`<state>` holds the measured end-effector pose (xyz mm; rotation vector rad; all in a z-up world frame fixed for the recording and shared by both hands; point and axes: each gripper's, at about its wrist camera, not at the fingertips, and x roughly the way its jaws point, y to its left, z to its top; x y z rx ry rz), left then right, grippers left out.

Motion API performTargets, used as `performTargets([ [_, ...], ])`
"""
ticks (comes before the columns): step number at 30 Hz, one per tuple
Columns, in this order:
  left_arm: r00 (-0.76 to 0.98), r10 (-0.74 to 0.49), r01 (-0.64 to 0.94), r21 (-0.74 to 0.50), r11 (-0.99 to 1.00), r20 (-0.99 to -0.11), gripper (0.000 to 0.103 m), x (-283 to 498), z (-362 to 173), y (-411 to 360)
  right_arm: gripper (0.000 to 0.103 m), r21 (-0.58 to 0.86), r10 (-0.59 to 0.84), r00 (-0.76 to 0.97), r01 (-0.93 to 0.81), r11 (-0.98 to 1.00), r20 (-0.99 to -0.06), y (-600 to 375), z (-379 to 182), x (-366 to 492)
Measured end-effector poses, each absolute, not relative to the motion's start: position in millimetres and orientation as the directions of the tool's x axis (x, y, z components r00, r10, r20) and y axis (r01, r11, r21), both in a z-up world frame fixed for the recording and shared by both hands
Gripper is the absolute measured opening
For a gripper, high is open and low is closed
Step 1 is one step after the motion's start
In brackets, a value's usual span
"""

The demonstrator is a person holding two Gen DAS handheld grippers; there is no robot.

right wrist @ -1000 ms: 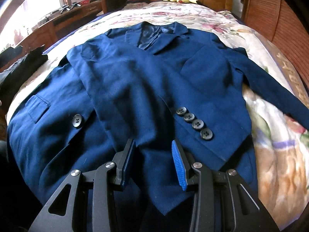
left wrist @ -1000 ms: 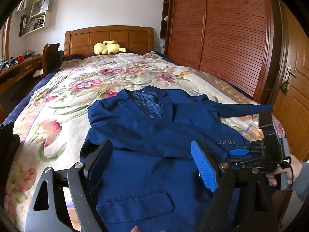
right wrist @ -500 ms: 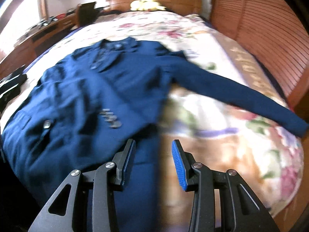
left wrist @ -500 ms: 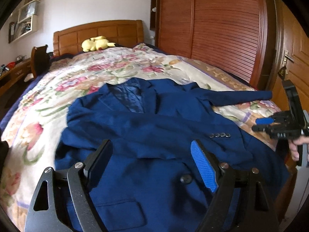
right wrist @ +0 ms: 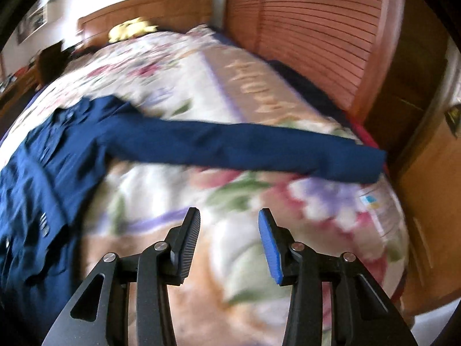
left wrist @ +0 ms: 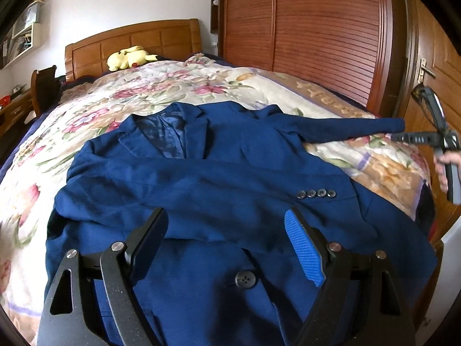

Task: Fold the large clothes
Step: 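Move the right tool to the other sleeve cuff and grasp it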

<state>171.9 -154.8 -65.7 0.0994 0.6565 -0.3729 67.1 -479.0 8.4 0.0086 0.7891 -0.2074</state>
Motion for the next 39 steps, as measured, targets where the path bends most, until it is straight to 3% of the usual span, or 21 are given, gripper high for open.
performTargets([
  [12, 0.714, -0.293, 0.377, -0.004, 0.926, -0.636, 0.084, 175.1, -76.0, -164.9, 0.054, -0.044, -0.305, 0.661, 0.381, 0.924, -0.685, -551.9, 27.1, 85.2],
  [29, 0.711, -0.277, 0.373, 0.014, 0.928, -0.646, 0.084, 178.4, -79.7, -164.6, 0.060, -0.009, -0.354, 0.577, 0.515, 0.857, -0.736, -598.1, 21.5, 104.3],
  [35, 0.707, -0.265, 0.371, 0.025, 0.928, -0.656, 0.084, 180.0, -83.2, -165.4, 0.060, 0.045, -0.304, 0.562, 0.522, 0.852, -0.769, -605.2, 11.9, 114.1],
  [37, 0.706, -0.268, 0.373, 0.022, 0.928, -0.655, 0.084, 179.7, -82.9, -165.5, 0.055, 0.036, -0.293, 0.567, 0.498, 0.867, -0.770, -601.6, 10.0, 117.5],
  [39, 0.707, -0.266, 0.373, 0.025, 0.928, -0.656, 0.084, 179.7, -82.9, -165.7, 0.037, 0.001, -0.306, 0.561, 0.481, 0.877, -0.769, -597.7, 7.4, 120.8],
])
